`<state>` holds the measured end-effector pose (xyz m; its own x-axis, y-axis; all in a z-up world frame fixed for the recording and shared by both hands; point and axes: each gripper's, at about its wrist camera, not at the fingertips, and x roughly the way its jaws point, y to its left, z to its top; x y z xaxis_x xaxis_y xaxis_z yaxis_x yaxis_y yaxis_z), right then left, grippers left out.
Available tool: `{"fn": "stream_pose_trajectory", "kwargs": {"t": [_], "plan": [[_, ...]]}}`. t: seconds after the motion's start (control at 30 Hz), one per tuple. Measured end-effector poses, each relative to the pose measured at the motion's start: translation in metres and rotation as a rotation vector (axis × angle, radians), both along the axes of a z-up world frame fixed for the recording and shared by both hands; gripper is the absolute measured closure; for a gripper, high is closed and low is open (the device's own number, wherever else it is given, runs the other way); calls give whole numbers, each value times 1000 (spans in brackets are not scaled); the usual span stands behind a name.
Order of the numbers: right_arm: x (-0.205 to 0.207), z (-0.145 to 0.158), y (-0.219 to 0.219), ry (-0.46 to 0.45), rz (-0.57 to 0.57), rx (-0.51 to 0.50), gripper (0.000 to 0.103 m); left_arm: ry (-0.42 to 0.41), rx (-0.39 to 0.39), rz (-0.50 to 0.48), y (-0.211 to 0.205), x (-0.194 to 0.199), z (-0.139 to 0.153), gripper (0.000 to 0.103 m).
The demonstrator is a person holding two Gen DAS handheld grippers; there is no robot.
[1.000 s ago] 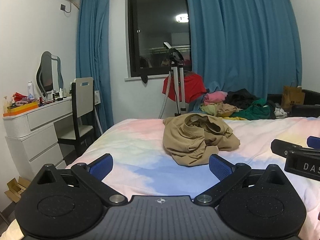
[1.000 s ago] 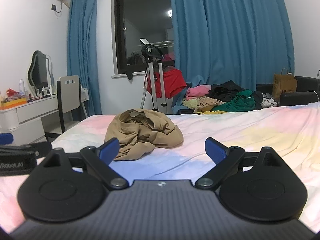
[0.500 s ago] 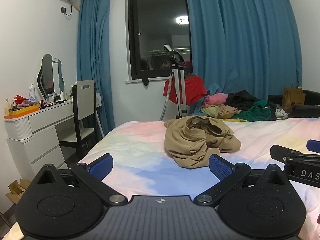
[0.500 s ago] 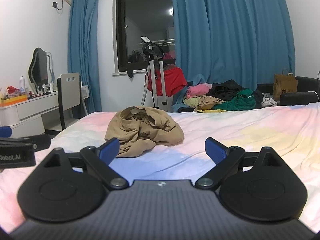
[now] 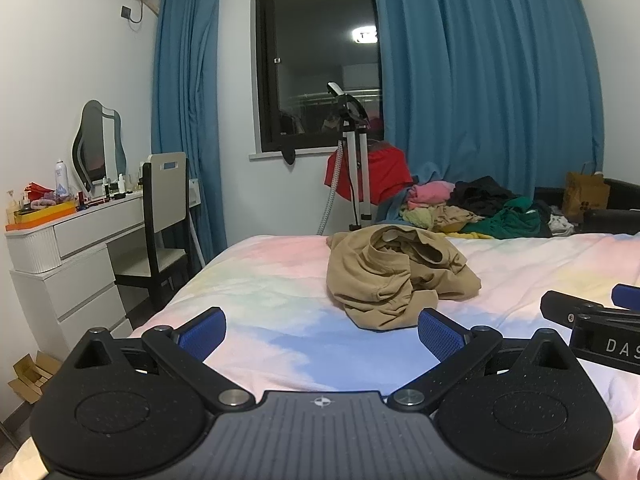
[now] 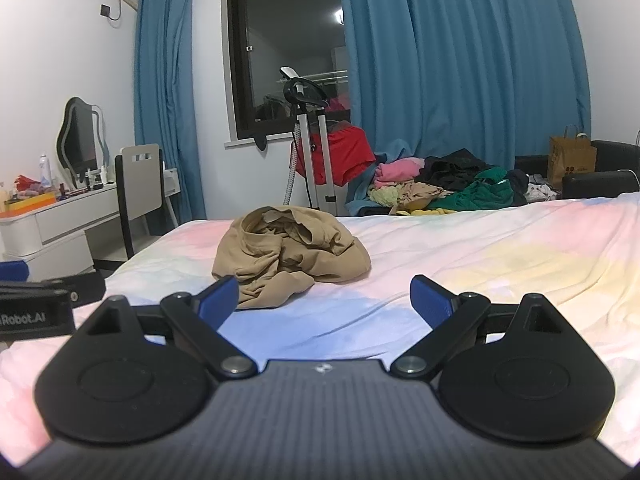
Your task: Fold clothes
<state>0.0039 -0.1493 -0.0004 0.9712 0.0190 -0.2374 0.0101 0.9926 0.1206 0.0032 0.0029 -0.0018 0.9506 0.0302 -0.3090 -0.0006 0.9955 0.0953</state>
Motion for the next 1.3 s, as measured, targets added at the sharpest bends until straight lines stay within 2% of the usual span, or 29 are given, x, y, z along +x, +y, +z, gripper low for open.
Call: {"fn": "stream_pose_trajectory", "kwargs": {"t": [0.6, 0.7, 0.8, 0.93, 1.03, 1.2, 1.3], "plan": [[-3, 6, -2, -11, 0, 18, 9, 10, 0, 4, 0, 4, -6, 0], [-7, 12, -2, -19, 0, 15, 9, 19, -6, -22, 2, 8, -11, 0], [-12, 39, -7, -49, 29, 1, 9, 50, -31, -37, 3, 16, -24, 0], [-19, 77, -19, -98, 56, -19, 9, 101, -55, -35, -2, 41, -49, 0], [-22, 78, -34, -118, 38, 5, 9, 170, -9, -34, -16, 77, -69, 0], [-15, 53, -52, -91, 16, 11, 9, 195, -26, -44, -24, 143, -81, 1], [-1, 36, -58, -60, 16, 31, 9, 192, -17, -50, -36, 193, -81, 6]]}}
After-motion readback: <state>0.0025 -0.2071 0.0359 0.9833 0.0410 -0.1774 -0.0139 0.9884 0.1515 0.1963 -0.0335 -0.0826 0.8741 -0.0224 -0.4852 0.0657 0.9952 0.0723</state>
